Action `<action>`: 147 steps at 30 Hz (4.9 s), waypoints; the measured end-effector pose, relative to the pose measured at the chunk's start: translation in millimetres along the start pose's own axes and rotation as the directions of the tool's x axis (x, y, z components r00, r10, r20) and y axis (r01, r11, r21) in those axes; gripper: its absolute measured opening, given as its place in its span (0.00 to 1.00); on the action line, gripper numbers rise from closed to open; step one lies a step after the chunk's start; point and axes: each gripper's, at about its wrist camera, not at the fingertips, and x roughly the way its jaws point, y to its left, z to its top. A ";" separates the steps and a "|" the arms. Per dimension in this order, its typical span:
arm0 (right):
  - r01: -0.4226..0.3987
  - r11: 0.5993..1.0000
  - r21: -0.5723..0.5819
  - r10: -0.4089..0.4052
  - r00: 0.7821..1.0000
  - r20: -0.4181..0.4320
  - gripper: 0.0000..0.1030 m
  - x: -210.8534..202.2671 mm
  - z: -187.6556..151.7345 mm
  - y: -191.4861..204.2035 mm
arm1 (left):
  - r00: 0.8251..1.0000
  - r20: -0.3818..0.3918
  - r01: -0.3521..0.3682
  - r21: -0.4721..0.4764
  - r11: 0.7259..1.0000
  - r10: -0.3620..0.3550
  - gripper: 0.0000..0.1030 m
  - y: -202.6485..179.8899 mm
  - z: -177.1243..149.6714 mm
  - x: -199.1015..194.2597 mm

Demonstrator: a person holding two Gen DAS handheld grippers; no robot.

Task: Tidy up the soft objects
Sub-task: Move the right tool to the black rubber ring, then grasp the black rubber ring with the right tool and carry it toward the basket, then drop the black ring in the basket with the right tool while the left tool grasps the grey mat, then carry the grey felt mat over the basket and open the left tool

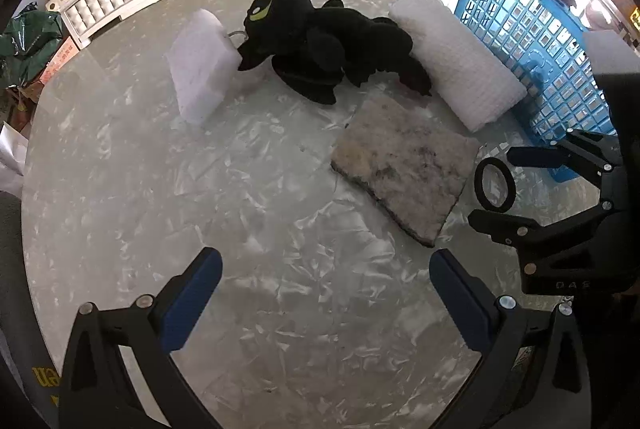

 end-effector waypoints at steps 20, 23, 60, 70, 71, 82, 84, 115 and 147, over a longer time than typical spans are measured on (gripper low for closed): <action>-0.044 0.998 -0.037 0.043 0.999 -0.019 0.07 -15.9 -7.0 23.5 | 0.998 0.044 0.046 -0.024 0.999 -0.045 1.00 2.5 -3.7 -15.9; -0.051 0.998 -0.034 0.050 0.999 -0.015 0.07 -23.2 -14.7 24.2 | 0.997 0.052 0.054 -0.027 0.998 -0.053 1.00 3.9 -4.0 -21.4; -0.014 0.994 0.107 -0.008 0.981 0.196 0.07 -162.8 -23.2 -110.3 | 0.998 0.031 0.042 0.190 0.981 -0.048 1.00 -41.7 46.0 -10.5; -0.010 0.990 0.143 -0.014 0.986 0.165 0.07 -146.7 -20.0 -134.9 | 1.000 -0.021 0.012 0.217 0.976 -0.007 1.00 -38.7 52.4 32.1; -0.009 0.989 0.146 -0.015 0.987 0.159 0.07 -144.1 -19.8 -137.1 | 1.000 -0.027 0.013 0.222 0.975 -0.007 0.96 -39.0 52.8 35.8; 0.012 0.986 0.165 -0.027 0.996 0.088 0.08 -121.9 -14.2 -150.5 | 0.999 -0.036 0.044 0.253 0.967 -0.036 0.73 -44.3 54.9 44.6; 0.013 0.982 0.191 -0.030 0.996 0.082 0.08 -120.5 -12.4 -157.4 | 0.998 -0.042 0.057 0.274 0.960 -0.047 0.64 -50.3 56.3 43.7; 0.099 0.980 0.173 -0.121 0.985 0.121 0.98 -161.7 -49.7 -147.7 | 0.998 0.043 0.035 0.195 0.980 -0.044 0.17 -90.5 28.4 -20.2; -0.032 0.974 0.226 0.004 0.993 0.122 1.00 -153.8 -84.8 -175.7 | 0.979 0.162 0.063 0.331 0.942 -0.123 0.17 -218.7 102.1 -107.5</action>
